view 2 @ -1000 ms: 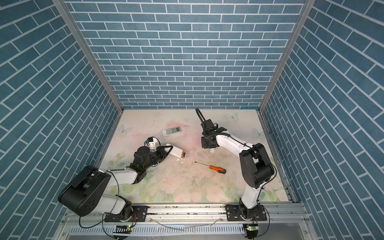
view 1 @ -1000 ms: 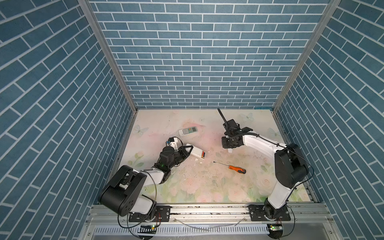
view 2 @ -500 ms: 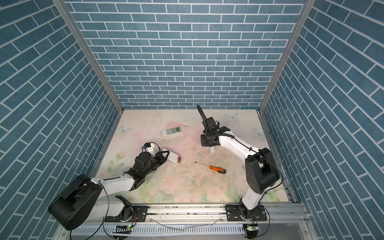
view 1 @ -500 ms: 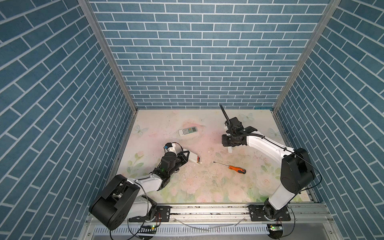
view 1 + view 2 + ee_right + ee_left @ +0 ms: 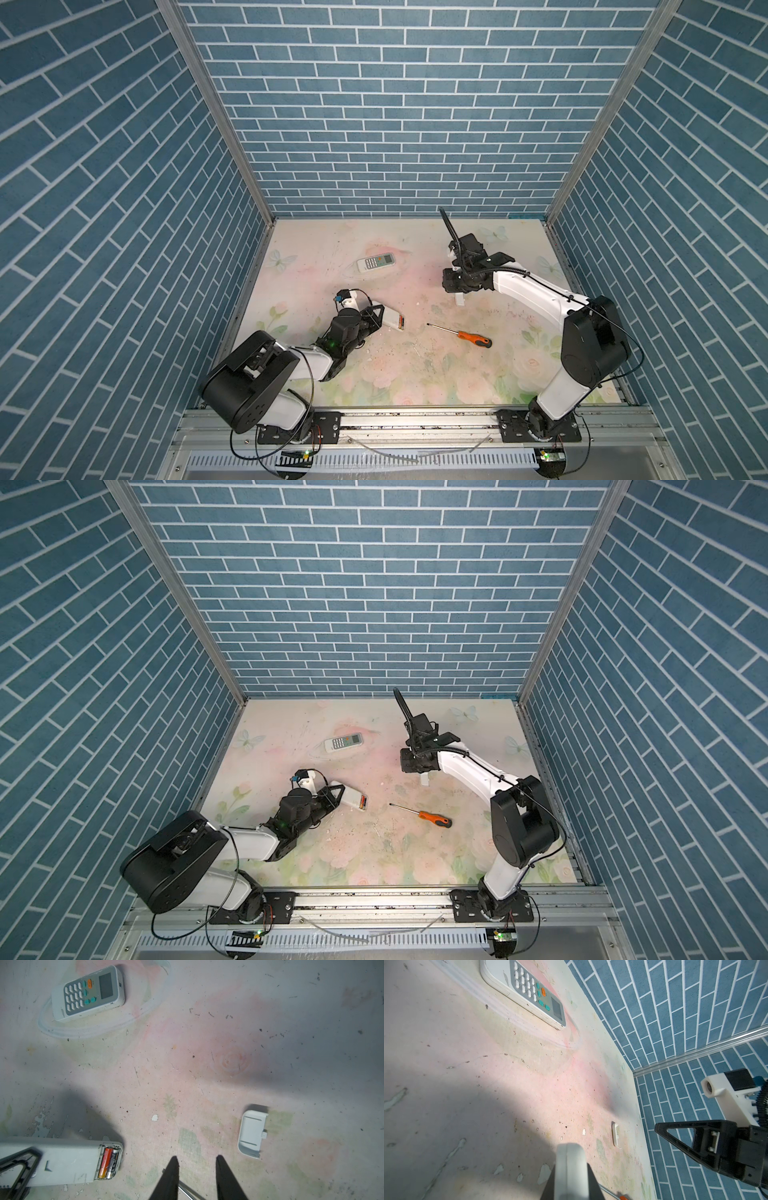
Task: Unload the batteries from the remote control
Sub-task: 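Set the opened remote on the table with the left gripper, batteries exposed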
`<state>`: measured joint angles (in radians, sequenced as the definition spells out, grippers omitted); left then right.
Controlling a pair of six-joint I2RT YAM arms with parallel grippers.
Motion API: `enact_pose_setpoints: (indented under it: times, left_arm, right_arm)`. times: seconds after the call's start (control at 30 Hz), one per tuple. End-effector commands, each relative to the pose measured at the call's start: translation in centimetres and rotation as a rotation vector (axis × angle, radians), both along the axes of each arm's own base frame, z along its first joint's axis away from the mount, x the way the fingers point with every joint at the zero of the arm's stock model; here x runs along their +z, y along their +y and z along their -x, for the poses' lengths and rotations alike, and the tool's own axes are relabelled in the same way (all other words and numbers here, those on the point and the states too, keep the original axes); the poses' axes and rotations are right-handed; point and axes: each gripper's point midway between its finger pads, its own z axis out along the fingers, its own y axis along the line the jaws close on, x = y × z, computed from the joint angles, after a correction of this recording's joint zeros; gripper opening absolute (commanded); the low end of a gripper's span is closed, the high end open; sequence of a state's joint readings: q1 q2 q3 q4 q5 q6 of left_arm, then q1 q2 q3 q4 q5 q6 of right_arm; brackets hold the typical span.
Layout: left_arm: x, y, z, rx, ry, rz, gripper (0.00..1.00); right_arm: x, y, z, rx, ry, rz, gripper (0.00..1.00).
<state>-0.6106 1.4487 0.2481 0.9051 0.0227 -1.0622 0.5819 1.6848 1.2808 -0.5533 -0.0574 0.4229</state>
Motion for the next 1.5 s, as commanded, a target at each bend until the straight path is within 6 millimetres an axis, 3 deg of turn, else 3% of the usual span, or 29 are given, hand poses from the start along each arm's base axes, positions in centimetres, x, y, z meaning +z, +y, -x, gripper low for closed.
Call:
enact_pose_setpoints:
  times: [0.0, 0.3, 0.83, 1.23, 1.47]
  left_arm:
    - [-0.5, 0.0, 0.0, 0.007, 0.001, -0.014, 0.19]
    - [-1.6, 0.4, 0.7, 0.005, 0.025, -0.019, 0.31]
    - [-3.6, 1.4, 2.1, 0.002, 0.076, -0.061, 0.44]
    - [-4.5, 3.8, 3.6, 0.027, 0.170, -0.240, 0.56]
    - [-5.2, 4.2, 4.2, 0.008, 0.218, -0.295, 0.58]
  right_arm:
    - [1.6, 0.6, -0.4, -0.015, -0.025, -0.037, 0.32]
    - [1.5, 0.6, -0.4, -0.016, -0.020, -0.039, 0.32]
    - [1.9, 1.2, -0.1, -0.006, -0.022, -0.050, 0.32]
    - [2.3, 1.7, 0.2, 0.006, -0.029, -0.051, 0.32]
    - [2.4, 2.0, 0.2, 0.013, -0.028, -0.055, 0.32]
